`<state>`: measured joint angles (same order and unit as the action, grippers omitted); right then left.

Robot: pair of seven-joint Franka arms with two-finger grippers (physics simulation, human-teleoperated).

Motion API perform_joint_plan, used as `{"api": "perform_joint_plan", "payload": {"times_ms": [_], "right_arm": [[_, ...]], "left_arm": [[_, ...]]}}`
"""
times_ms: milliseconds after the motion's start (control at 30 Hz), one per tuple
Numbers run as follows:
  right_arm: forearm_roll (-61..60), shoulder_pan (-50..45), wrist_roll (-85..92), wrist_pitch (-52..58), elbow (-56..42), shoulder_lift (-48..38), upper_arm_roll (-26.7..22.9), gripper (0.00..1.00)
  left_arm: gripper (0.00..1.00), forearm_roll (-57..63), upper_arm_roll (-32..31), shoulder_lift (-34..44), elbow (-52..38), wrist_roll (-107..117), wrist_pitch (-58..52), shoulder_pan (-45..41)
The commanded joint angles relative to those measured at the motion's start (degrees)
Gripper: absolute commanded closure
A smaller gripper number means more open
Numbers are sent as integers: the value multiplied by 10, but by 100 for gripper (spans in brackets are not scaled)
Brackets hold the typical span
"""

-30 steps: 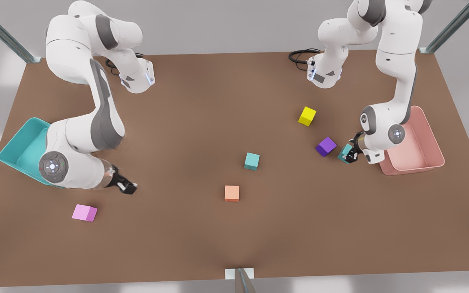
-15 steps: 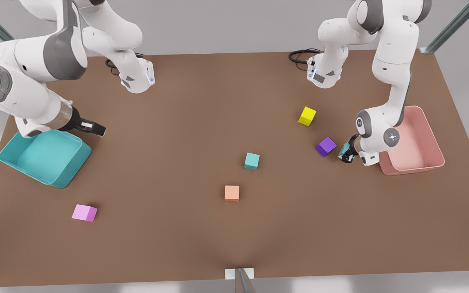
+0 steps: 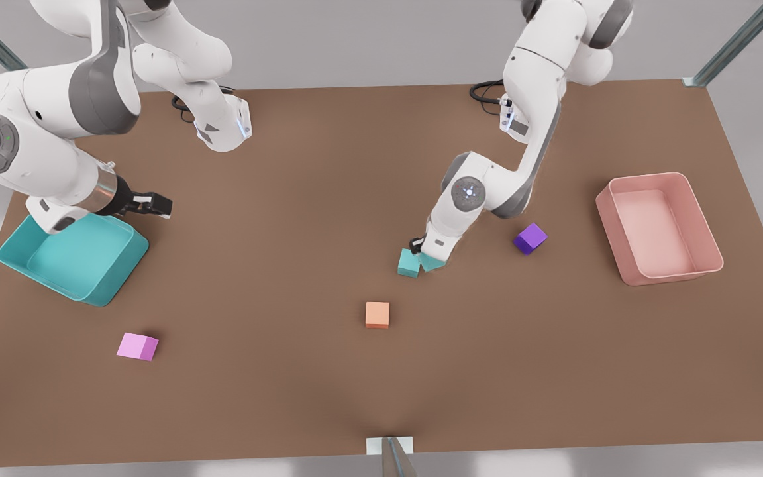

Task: Stack the two blue cubes on top of each other

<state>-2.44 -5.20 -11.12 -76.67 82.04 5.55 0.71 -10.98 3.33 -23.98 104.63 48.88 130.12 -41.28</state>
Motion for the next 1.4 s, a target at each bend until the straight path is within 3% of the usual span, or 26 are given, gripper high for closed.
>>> {"api": "perform_joint_plan", "payload": {"times_ms": [0, 133, 1100, 1167, 1200, 1233, 1367], "right_arm": [[0, -1, 88, 1, 0, 1, 0, 0], [0, -2, 88, 2, 0, 3, 0, 0], [0, -2, 88, -1, 0, 21, -1, 0], [0, -2, 88, -1, 0, 23, -1, 0], [0, -2, 88, -1, 0, 24, -1, 0], [0, -2, 88, -1, 0, 24, -1, 0], [0, -3, 88, -3, 0, 25, -1, 0]], "left_arm": [[41, 2, 0, -34, -47, 24, -97, -19], [41, 2, -2, -88, -110, 55, -96, -20], [40, 3, -17, -109, -112, 68, -90, -8], [36, 3, -17, -109, -112, 68, -83, -7], [8, 3, -17, -109, -112, 68, -83, -7], [0, 3, -17, -109, -112, 68, -83, -7], [0, 3, -17, -109, -111, 68, -83, -4]]}}
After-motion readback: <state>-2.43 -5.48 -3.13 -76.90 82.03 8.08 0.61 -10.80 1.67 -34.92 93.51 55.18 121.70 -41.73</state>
